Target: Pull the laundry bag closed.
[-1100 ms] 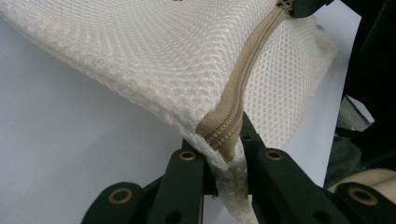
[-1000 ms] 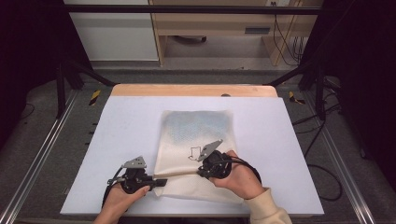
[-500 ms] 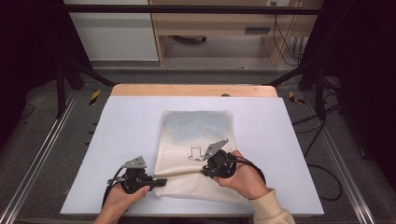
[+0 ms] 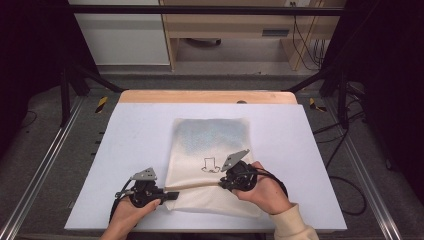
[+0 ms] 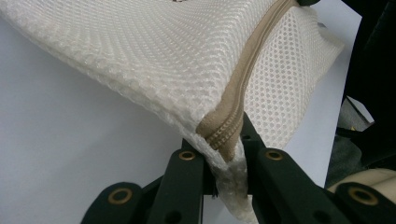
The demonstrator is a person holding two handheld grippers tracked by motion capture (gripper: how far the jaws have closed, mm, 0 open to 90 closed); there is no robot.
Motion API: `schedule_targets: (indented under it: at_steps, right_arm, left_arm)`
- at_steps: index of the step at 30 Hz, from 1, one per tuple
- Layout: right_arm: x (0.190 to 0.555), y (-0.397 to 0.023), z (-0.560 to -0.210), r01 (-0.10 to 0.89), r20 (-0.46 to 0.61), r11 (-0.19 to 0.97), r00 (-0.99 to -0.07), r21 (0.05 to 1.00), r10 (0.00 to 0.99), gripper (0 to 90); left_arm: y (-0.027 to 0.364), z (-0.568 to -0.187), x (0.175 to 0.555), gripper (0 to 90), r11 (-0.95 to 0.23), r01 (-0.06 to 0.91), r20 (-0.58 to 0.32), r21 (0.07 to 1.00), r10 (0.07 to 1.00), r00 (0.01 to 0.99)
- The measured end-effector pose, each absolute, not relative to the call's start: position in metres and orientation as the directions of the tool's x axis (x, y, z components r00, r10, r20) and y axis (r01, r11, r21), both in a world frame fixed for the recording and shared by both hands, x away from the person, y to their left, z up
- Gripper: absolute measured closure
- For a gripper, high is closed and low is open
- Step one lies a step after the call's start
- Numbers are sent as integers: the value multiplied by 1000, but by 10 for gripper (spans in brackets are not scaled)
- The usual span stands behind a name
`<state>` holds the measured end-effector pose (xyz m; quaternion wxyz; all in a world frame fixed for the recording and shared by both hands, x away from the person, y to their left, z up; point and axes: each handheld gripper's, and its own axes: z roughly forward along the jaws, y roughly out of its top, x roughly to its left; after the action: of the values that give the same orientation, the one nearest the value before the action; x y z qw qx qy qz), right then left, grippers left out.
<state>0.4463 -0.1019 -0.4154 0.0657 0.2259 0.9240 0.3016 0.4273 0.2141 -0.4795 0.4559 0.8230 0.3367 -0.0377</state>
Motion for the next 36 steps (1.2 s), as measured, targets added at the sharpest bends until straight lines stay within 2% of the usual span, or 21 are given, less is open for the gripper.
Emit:
schedule_targets:
  at_steps: [36]
  right_arm:
    - [442,-134,-412,423,15,678,-854,601,520,816]
  left_arm:
    - [214,-479,427,835,-355,588,-369,727,520,770]
